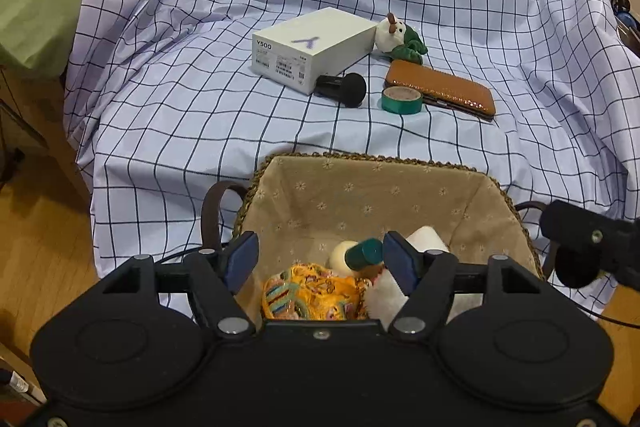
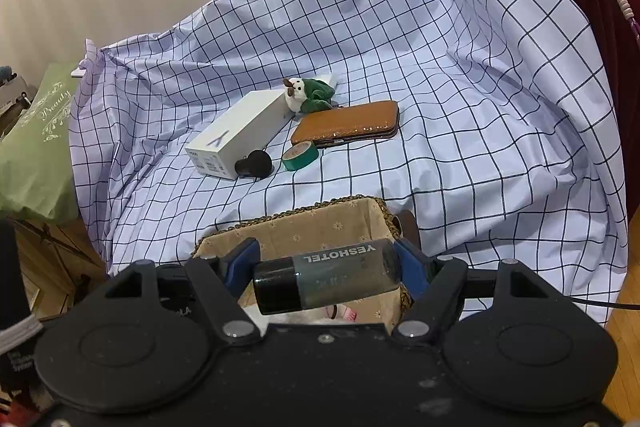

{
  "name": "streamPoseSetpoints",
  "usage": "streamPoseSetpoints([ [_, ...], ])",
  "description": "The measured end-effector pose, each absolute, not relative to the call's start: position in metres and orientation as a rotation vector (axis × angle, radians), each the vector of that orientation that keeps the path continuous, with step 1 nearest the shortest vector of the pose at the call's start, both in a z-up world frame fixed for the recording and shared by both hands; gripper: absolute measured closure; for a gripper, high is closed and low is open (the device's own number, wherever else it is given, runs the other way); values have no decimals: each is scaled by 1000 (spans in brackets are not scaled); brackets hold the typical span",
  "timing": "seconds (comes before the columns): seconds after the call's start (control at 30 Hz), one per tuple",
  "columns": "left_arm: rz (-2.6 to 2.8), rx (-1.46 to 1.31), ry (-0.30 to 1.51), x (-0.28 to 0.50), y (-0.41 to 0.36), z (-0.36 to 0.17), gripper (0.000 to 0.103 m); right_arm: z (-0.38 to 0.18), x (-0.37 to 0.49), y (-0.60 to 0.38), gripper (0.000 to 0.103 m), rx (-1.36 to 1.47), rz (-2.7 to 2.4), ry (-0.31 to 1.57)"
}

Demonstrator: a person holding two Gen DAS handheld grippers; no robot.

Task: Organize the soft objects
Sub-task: 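Release the green bottle with the left tool while the right tool releases the clear bottle into the basket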

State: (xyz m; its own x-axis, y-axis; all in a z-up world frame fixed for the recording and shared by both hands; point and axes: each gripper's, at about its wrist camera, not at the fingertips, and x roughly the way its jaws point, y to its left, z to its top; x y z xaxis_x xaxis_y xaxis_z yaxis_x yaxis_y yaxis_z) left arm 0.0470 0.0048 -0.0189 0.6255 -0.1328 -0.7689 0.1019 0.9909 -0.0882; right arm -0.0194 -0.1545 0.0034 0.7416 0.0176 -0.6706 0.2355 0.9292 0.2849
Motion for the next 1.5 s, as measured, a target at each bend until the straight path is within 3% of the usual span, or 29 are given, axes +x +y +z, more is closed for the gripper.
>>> streamPoseSetpoints([
  [0.33,-142,-6,912,39,4,-21,33,2,-13,-152,30,343,-109,756],
  [1.5,-129,3,900,38,6,-20,32,6,-9,-154,28,333,-107,761],
])
